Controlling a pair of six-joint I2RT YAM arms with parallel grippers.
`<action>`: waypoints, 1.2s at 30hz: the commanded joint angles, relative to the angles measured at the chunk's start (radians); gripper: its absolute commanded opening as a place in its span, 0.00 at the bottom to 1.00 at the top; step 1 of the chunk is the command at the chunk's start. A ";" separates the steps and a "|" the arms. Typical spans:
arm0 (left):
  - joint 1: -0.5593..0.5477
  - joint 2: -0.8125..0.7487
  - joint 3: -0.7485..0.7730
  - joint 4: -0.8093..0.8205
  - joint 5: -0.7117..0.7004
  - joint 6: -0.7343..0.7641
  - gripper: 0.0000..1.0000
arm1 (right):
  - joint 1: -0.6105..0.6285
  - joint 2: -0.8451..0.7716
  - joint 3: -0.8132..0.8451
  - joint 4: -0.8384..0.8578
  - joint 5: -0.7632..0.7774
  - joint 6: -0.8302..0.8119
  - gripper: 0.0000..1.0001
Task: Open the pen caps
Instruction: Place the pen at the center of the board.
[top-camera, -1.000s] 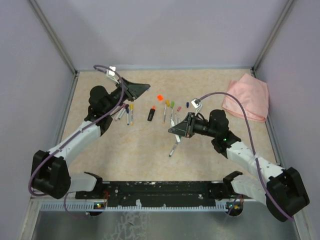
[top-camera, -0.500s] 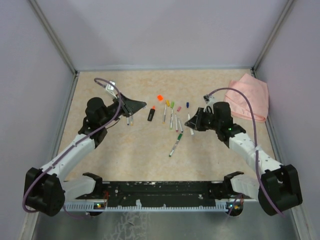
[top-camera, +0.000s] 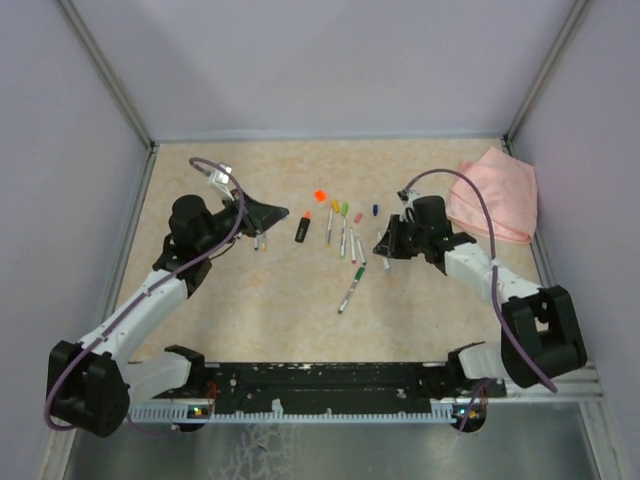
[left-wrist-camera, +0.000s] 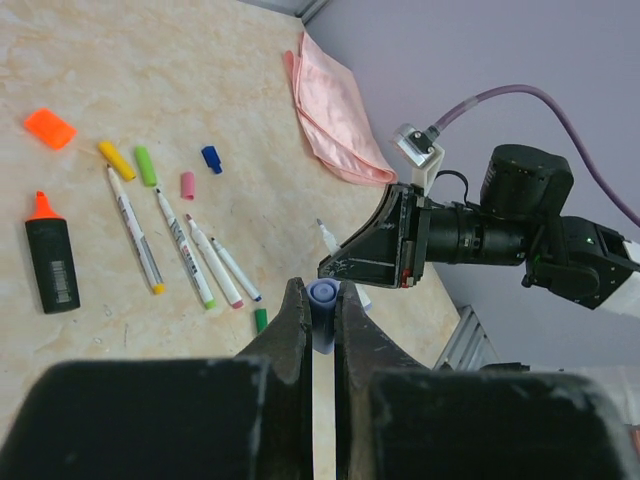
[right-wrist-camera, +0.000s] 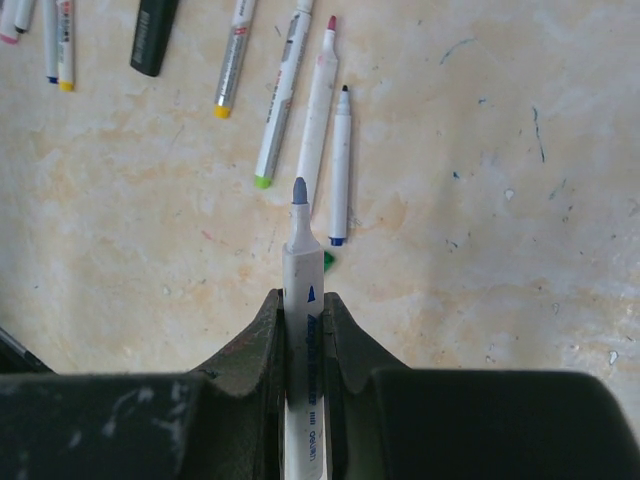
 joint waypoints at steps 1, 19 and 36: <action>0.013 -0.013 0.004 0.004 0.015 0.062 0.00 | -0.007 0.061 0.074 -0.006 0.029 -0.053 0.00; 0.053 0.064 -0.008 0.098 0.105 0.089 0.00 | -0.007 0.303 0.215 -0.089 0.123 -0.107 0.11; 0.062 0.136 -0.027 0.136 0.212 0.028 0.00 | -0.009 0.321 0.197 -0.097 0.147 -0.103 0.27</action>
